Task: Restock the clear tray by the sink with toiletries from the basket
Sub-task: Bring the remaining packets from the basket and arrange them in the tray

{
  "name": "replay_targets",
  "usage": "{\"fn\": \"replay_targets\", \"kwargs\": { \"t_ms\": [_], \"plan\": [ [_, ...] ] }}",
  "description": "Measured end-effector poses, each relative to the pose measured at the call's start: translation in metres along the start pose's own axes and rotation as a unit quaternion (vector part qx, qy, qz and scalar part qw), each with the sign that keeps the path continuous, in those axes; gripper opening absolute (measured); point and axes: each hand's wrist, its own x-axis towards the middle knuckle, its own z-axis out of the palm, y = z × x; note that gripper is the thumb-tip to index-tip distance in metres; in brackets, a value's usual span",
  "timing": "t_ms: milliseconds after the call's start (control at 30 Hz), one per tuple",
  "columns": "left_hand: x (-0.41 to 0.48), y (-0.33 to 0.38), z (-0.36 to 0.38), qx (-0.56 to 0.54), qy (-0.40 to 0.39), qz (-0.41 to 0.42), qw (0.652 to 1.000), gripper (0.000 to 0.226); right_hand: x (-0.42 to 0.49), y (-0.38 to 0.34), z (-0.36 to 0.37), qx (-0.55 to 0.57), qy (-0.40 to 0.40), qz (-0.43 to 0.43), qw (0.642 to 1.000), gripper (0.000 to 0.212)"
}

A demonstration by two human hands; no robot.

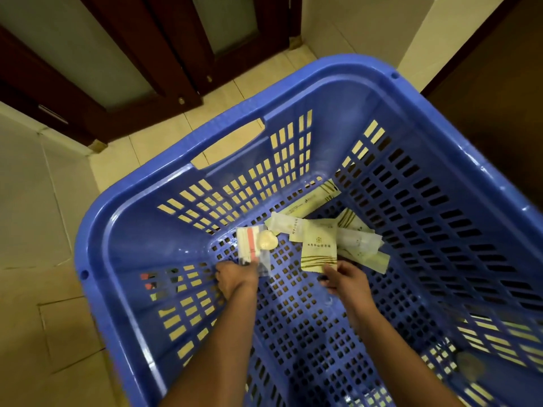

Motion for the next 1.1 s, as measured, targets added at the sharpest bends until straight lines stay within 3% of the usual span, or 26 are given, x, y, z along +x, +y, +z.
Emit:
{"fn": "replay_targets", "kwargs": {
  "t_ms": [67,233,367,433,500,600,733,900,1100],
  "plan": [
    [0.0,0.0,0.001,-0.016,-0.005,-0.003,1.0,0.069,0.004,0.003,0.001,0.017,0.003,0.026,1.0,0.002],
    [-0.004,-0.002,0.007,-0.043,-0.045,-0.015,0.998,0.047,0.006,-0.002,0.004,0.075,-0.01,0.033,0.997,0.014],
    [-0.009,-0.004,0.013,-0.096,-0.068,-0.014,0.993,0.032,0.011,-0.012,0.008,0.027,0.021,0.022,0.999,0.015],
    [-0.02,-0.004,0.013,-0.155,-0.062,-0.015,0.986,0.011,0.008,-0.016,0.006,0.039,0.013,0.025,0.999,0.011],
    [-0.037,-0.005,0.01,-0.204,-0.057,-0.038,0.977,0.019,-0.002,-0.022,0.002,0.058,-0.01,0.027,0.998,0.017],
    [-0.071,-0.01,-0.001,-0.27,-0.078,-0.073,0.957,0.01,-0.026,-0.028,-0.004,0.112,-0.055,0.058,0.991,0.012],
    [-0.117,-0.01,-0.022,-0.319,-0.123,-0.107,0.934,0.043,-0.064,-0.033,-0.015,0.156,-0.107,0.093,0.977,0.019],
    [-0.166,-0.004,-0.055,-0.331,-0.204,-0.044,0.92,0.012,-0.113,-0.057,-0.033,0.116,-0.121,0.076,0.983,0.006],
    [-0.231,0.011,-0.115,-0.304,-0.29,0.138,0.897,0.015,-0.186,-0.104,-0.066,0.124,-0.095,-0.029,0.987,0.022]
  ]
}}
